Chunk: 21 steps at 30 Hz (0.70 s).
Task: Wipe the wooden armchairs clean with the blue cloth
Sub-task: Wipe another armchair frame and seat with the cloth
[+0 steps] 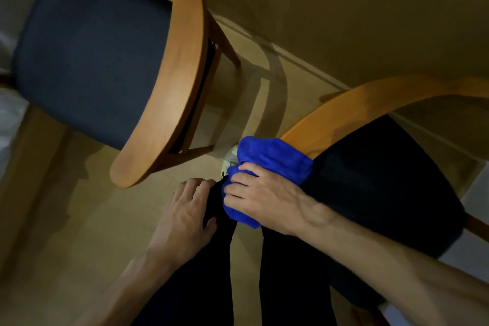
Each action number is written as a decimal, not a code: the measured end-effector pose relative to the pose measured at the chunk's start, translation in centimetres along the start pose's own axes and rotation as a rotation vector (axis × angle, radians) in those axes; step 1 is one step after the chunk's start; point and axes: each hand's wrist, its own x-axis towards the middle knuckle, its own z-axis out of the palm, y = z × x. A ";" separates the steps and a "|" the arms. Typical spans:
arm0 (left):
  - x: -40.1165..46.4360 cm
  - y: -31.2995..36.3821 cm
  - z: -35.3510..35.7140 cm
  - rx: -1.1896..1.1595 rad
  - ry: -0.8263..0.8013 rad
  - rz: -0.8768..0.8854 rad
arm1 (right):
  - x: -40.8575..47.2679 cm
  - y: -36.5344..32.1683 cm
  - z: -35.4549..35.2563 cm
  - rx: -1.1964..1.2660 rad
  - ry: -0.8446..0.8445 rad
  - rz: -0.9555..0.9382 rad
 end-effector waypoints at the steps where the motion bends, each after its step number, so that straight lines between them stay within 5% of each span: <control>1: -0.1 0.1 0.1 -0.002 0.009 0.001 | 0.2 -0.2 -0.1 0.007 -0.009 -0.011; 6: -0.2 0.0 0.5 -0.011 0.043 0.014 | 1.4 -2.9 0.6 0.005 -0.117 -0.067; 13: 0.6 0.1 -0.3 0.063 0.029 0.023 | 1.1 -2.5 1.0 -0.010 -0.058 -0.055; 21: 1.3 1.9 -0.9 0.019 0.055 0.168 | -3.6 -2.9 2.8 0.060 0.143 0.282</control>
